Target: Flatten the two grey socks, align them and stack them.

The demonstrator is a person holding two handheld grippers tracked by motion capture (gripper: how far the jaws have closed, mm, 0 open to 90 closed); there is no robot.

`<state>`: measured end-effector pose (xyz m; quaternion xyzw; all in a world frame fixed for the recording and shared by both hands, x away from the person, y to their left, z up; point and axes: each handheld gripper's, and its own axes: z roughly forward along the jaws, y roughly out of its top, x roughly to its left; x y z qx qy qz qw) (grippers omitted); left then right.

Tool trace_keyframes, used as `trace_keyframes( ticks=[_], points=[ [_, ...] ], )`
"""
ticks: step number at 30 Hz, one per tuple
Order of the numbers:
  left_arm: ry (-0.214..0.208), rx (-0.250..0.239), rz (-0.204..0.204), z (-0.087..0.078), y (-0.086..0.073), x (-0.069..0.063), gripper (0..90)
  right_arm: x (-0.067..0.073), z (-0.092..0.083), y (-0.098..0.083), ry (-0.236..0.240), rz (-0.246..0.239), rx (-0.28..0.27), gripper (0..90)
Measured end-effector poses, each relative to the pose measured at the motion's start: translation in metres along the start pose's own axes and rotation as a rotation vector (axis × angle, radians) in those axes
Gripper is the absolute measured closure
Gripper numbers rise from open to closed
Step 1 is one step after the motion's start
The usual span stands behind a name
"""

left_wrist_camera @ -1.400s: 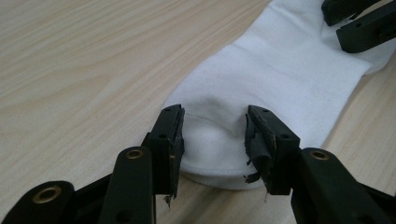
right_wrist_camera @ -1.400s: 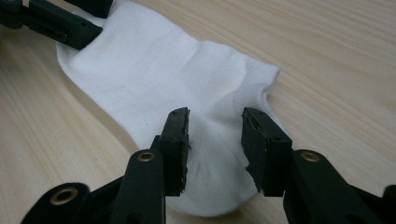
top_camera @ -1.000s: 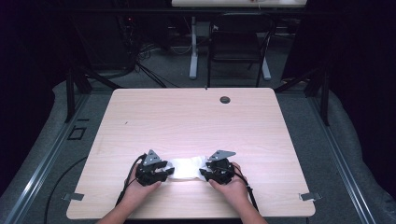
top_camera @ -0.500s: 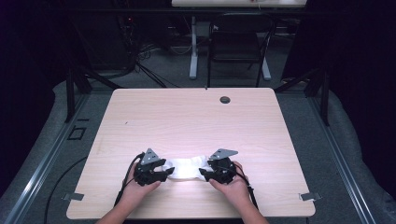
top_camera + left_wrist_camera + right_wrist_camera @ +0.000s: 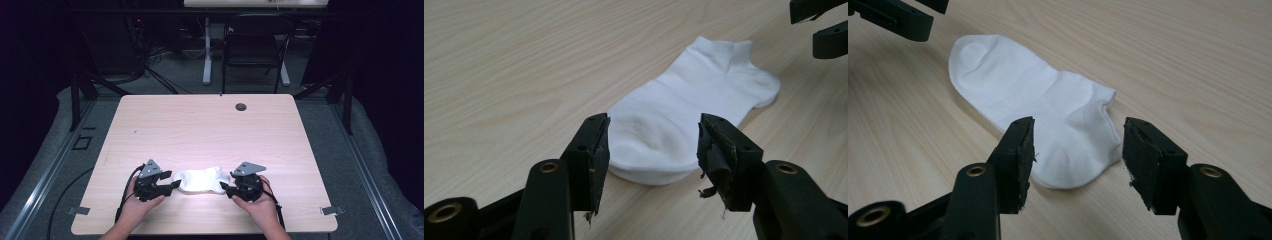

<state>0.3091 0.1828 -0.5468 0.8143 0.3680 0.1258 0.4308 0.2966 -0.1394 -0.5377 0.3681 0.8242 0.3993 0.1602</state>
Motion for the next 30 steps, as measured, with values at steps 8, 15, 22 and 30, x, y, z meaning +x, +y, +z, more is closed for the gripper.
trace_keyframes(
  ticks=[8, 15, 22, 30],
  points=[
    [-0.007, 0.013, 0.004, -0.013, -0.008, -0.002, 44.4, 0.003, -0.014, -0.009, 0.004, 0.038, 0.049, 37.7],
    [0.0, 0.035, 0.045, -0.017, -0.022, -0.004, 39.3, 0.004, -0.016, -0.027, -0.057, 0.031, 0.047, 20.9],
    [0.023, 0.05, 0.092, -0.011, -0.03, -0.001, 36.9, -0.001, -0.007, -0.039, -0.05, 0.055, 0.055, 13.7],
    [0.054, 0.081, 0.043, -0.005, -0.032, 0.005, 34.1, -0.001, 0.001, -0.043, -0.071, 0.109, 0.084, 1.8]
  ],
)
